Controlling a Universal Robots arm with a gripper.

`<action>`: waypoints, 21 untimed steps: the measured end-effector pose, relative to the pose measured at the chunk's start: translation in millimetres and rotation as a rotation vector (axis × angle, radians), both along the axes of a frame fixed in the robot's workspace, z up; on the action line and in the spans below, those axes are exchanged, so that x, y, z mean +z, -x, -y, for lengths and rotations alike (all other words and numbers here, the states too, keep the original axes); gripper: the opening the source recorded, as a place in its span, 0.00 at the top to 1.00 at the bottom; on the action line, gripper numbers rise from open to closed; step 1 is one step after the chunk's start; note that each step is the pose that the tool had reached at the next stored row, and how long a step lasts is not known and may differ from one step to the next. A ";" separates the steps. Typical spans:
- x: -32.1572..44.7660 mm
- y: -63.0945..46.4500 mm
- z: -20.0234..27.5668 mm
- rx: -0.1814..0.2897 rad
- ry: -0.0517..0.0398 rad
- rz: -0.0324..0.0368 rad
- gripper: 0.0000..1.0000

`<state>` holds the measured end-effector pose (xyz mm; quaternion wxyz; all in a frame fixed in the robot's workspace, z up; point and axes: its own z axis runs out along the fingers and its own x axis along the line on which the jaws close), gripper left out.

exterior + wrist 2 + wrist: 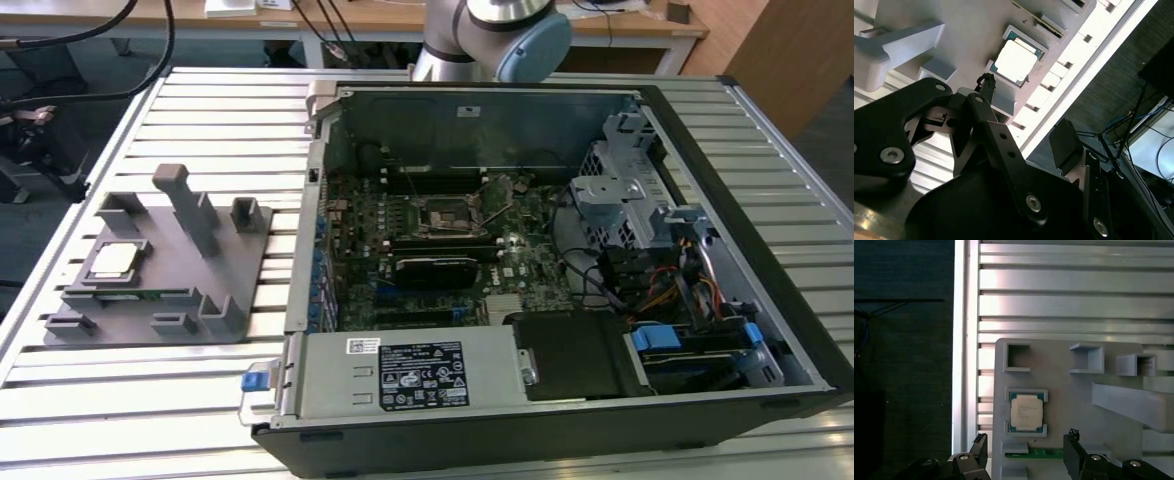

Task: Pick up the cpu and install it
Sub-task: 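Pick up the cpu and move it towards the insertion slot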

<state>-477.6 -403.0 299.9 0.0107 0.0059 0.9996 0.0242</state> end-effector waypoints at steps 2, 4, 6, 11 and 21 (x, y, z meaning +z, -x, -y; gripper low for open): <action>-3.3 0.0 0.0 0.000 0.0000 -0.0004 0.29; -6.7 0.0 0.0 -0.001 0.0000 -0.0010 0.29; -9.6 0.0 0.0 -0.002 0.0000 -0.0026 0.29; -12.9 -0.1 0.2 -0.007 -0.0063 -0.0116 0.29; -13.6 -0.2 0.5 -0.008 -0.0059 -0.0132 0.29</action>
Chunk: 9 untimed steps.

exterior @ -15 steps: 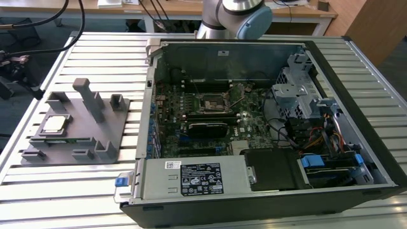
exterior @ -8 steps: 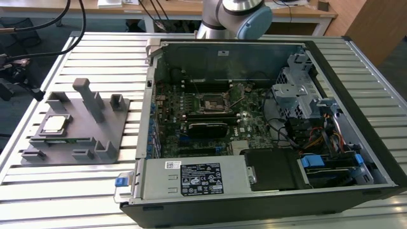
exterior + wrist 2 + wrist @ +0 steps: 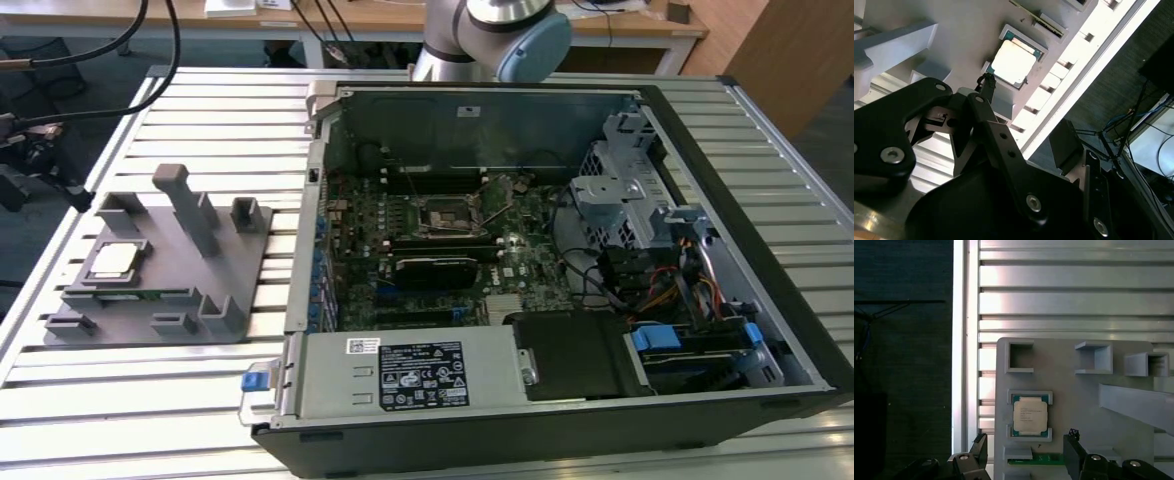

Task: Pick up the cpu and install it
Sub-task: 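Pick up the cpu and move it towards the insertion slot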

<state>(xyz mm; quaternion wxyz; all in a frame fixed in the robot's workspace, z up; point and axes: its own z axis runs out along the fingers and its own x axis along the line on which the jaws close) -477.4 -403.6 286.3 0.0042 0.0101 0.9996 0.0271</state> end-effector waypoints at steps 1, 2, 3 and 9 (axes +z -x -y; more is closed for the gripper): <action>-0.2 -0.3 -0.1 0.000 -0.0001 0.0002 0.29; -0.1 -1.0 0.0 0.000 0.0000 -0.0001 0.29; -0.2 -2.1 0.0 0.000 0.0001 -0.0002 0.29; -1.5 -4.9 0.1 0.000 0.0002 -0.0012 0.29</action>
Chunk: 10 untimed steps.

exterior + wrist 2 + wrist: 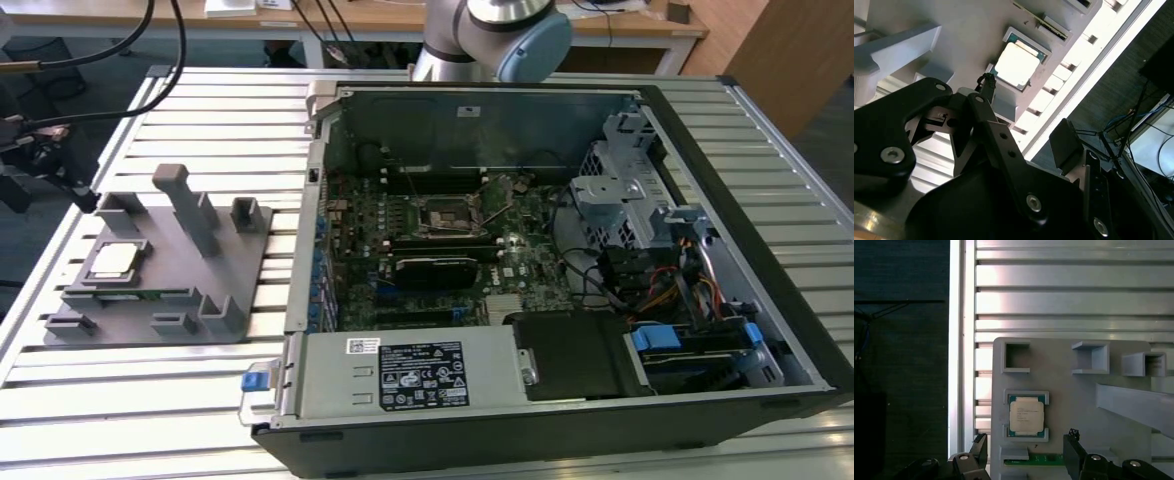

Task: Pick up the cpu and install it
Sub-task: 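Pick up the cpu and move it towards the insertion slot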

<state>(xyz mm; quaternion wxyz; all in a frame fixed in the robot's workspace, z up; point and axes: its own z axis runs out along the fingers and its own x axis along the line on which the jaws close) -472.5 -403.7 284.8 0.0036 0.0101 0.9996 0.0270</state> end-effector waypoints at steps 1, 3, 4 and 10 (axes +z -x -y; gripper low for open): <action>-0.4 -0.1 0.0 0.000 -0.0002 0.0003 0.29; -1.1 -0.1 0.0 0.000 -0.0001 0.0002 0.29; -1.1 -0.1 0.0 0.000 0.0000 0.0000 0.29; -2.2 -0.1 0.0 0.000 0.0000 -0.0005 0.29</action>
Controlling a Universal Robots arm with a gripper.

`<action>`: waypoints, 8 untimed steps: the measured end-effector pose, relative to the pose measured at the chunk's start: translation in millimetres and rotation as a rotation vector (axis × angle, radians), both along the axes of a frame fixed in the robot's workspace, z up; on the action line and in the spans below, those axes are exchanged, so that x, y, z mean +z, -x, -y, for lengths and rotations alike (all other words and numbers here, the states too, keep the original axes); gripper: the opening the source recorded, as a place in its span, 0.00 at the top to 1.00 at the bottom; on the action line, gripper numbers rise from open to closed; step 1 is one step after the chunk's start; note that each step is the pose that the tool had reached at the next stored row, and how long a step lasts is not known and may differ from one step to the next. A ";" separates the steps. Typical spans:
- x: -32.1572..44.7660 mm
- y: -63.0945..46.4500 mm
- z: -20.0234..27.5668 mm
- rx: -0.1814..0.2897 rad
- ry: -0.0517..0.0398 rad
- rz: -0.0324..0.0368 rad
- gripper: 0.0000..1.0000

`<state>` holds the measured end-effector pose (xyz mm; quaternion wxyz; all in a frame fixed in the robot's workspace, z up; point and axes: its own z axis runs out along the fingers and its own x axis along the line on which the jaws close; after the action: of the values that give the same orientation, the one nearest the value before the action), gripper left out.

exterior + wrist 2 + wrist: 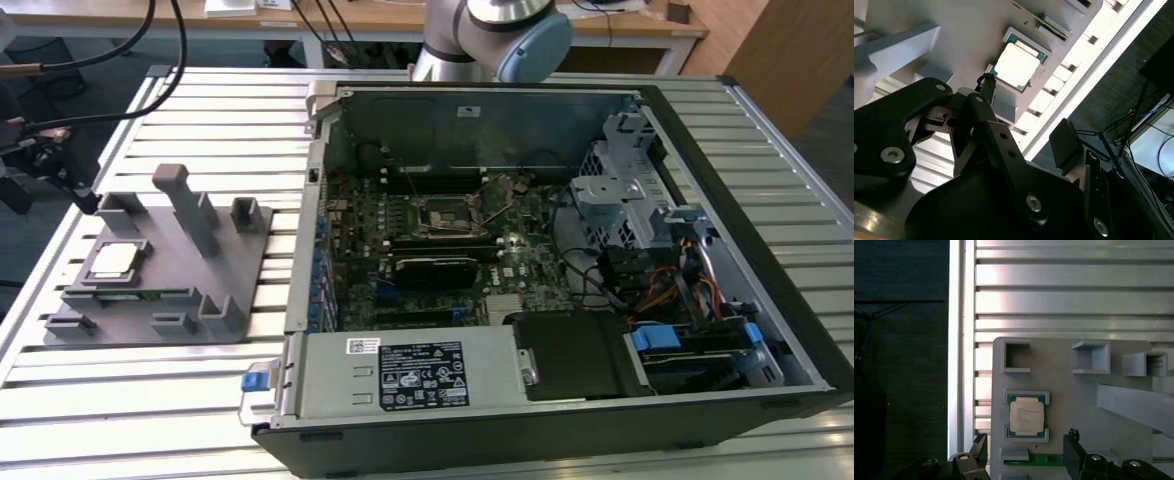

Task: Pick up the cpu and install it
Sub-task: 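Pick up the cpu and move it towards the insertion slot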

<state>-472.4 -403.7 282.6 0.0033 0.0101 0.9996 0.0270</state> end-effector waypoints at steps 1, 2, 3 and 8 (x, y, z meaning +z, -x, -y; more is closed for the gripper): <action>-0.2 0.0 0.0 0.000 0.0000 -0.0001 0.29; -0.4 0.0 0.0 0.000 0.0000 -0.0002 0.29; -0.6 0.0 0.0 0.000 0.0000 -0.0003 0.29; -2.1 -0.2 0.0 0.000 0.0005 -0.0015 0.29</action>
<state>-472.2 -403.7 280.5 0.0026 0.0101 0.9996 0.0267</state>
